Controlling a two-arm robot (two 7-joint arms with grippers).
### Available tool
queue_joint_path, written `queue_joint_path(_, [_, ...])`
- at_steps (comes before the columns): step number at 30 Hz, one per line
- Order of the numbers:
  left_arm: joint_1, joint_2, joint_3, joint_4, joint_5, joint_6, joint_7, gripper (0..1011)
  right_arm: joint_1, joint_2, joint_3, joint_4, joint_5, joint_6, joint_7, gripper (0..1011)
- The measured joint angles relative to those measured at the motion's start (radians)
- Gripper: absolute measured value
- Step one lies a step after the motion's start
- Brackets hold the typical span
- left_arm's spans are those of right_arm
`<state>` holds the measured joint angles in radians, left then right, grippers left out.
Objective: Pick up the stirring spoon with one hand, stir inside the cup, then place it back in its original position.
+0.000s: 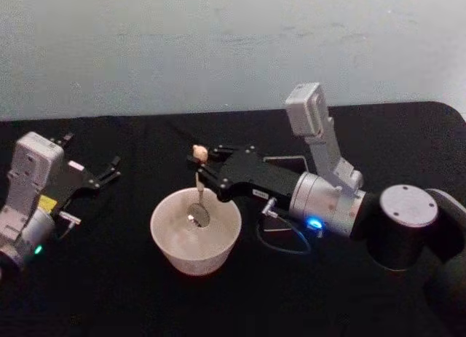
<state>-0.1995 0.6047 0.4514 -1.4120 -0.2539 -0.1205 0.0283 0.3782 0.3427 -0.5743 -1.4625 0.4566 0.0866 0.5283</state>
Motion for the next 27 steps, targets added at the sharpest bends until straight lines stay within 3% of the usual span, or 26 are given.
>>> queue_joint_path(17, [0.000,0.000,0.000,0.000,0.000,0.000,0.000,1001,-0.041,0.055,0.067,-0.129,0.114,0.078,-0.040,218])
queue_joint_path(27, [0.000,0.000,0.000,0.000,0.000,0.000,0.000,1001,-0.057,0.094,0.123,-0.186,0.187,0.092,-0.088,221])
